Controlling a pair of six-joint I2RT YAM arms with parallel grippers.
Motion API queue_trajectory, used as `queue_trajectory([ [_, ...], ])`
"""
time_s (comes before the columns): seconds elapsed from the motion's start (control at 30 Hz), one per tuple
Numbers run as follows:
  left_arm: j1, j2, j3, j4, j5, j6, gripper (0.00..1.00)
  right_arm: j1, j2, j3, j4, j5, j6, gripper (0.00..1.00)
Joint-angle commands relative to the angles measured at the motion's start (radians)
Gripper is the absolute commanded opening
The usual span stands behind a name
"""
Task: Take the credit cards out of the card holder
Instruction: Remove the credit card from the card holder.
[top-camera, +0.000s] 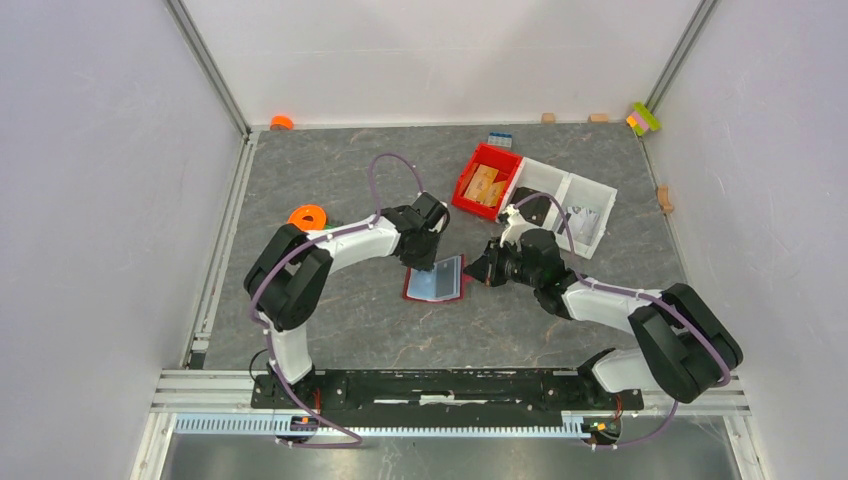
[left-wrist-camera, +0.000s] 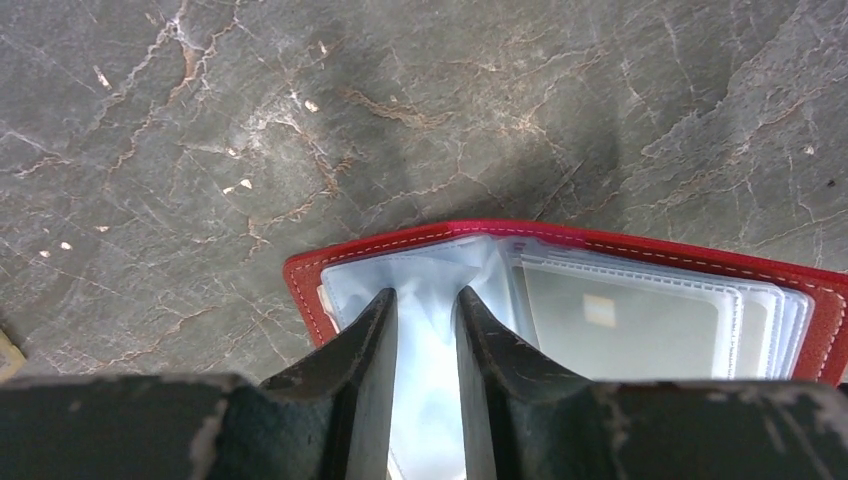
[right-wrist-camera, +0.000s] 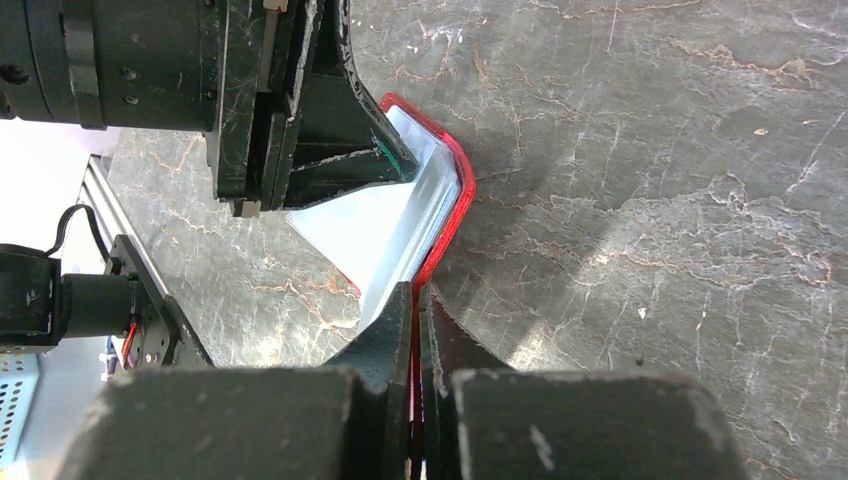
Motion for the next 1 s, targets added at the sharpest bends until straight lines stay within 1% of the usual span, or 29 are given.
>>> queue_trajectory([
  [0.0, 0.001, 0.097, -0.024, -0.055, -0.006, 0.035, 0.33, -0.002, -0.019, 0.002, 0.028, -0.005, -0.011, 0.0],
  [0.07, 0.001, 0.107, -0.021, -0.055, 0.0, 0.038, 0.32, 0.0, -0.001, 0.006, 0.046, -0.031, -0.003, 0.0],
  [0.2, -0.001, 0.117, -0.016, -0.048, 0.046, 0.041, 0.29, 0.013, -0.01, -0.01, 0.184, -0.133, 0.028, 0.0],
  [0.27, -0.002, 0.111, -0.022, -0.027, 0.094, 0.044, 0.29, 0.019, -0.029, -0.032, 0.254, -0.162, 0.057, 0.0],
  [0.33, -0.003, 0.101, -0.036, 0.02, 0.179, 0.044, 0.28, 0.02, -0.035, -0.038, 0.269, -0.165, 0.064, 0.0],
  [0.4, -0.004, 0.086, -0.054, 0.069, 0.257, 0.041, 0.27, 0.02, -0.027, -0.036, 0.252, -0.154, 0.062, 0.0],
  [0.5, -0.004, 0.054, -0.082, 0.13, 0.327, 0.032, 0.27, 0.02, 0.013, -0.026, 0.244, -0.154, 0.067, 0.0],
  [0.57, -0.004, 0.032, -0.098, 0.15, 0.326, 0.029, 0.27, 0.02, 0.041, -0.016, 0.222, -0.144, 0.067, 0.0],
  [0.7, -0.004, 0.003, -0.109, 0.154, 0.296, 0.027, 0.27, 0.02, 0.075, 0.02, 0.112, -0.09, 0.032, 0.0],
  [0.9, -0.004, -0.059, -0.14, 0.187, 0.29, 0.03, 0.27, 0.019, 0.021, 0.027, 0.009, 0.013, -0.013, 0.0],
  [0.97, -0.004, -0.078, -0.149, 0.197, 0.297, 0.033, 0.27, 0.019, 0.004, 0.03, -0.027, 0.056, -0.027, 0.03],
])
